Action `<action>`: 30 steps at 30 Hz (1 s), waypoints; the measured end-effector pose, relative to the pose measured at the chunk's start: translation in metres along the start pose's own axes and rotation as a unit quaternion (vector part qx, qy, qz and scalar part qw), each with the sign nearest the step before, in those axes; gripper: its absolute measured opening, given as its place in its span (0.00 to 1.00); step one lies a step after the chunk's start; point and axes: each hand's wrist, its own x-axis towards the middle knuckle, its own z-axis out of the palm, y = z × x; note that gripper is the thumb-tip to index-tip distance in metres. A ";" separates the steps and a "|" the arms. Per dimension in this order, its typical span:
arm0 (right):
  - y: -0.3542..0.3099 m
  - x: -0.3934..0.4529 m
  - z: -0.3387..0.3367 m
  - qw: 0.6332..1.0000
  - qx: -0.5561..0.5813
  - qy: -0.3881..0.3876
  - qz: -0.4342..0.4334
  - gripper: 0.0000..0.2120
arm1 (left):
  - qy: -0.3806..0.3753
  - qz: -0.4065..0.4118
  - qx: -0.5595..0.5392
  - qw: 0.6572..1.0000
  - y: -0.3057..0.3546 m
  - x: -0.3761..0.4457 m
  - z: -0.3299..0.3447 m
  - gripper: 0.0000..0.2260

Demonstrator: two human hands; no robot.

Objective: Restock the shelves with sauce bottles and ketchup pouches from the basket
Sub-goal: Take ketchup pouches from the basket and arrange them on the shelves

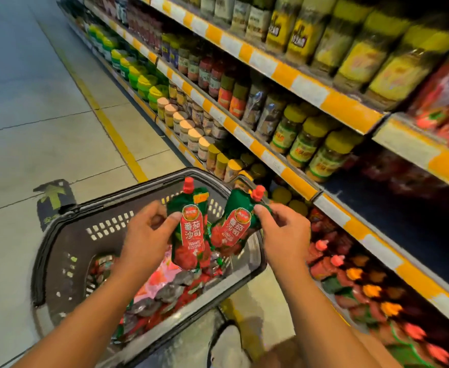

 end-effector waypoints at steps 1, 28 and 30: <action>-0.002 -0.003 -0.015 1.000 0.006 0.010 -0.001 0.11 | -0.013 0.008 -0.015 1.000 0.012 0.000 0.009 0.16; 0.077 -0.159 -0.488 0.912 -0.058 0.369 0.168 0.06 | -0.369 -0.041 -0.185 0.910 0.204 -0.246 0.322 0.12; 0.094 -0.169 -0.508 0.901 -0.068 0.380 0.197 0.07 | -0.396 -0.063 -0.150 0.904 0.193 -0.270 0.342 0.12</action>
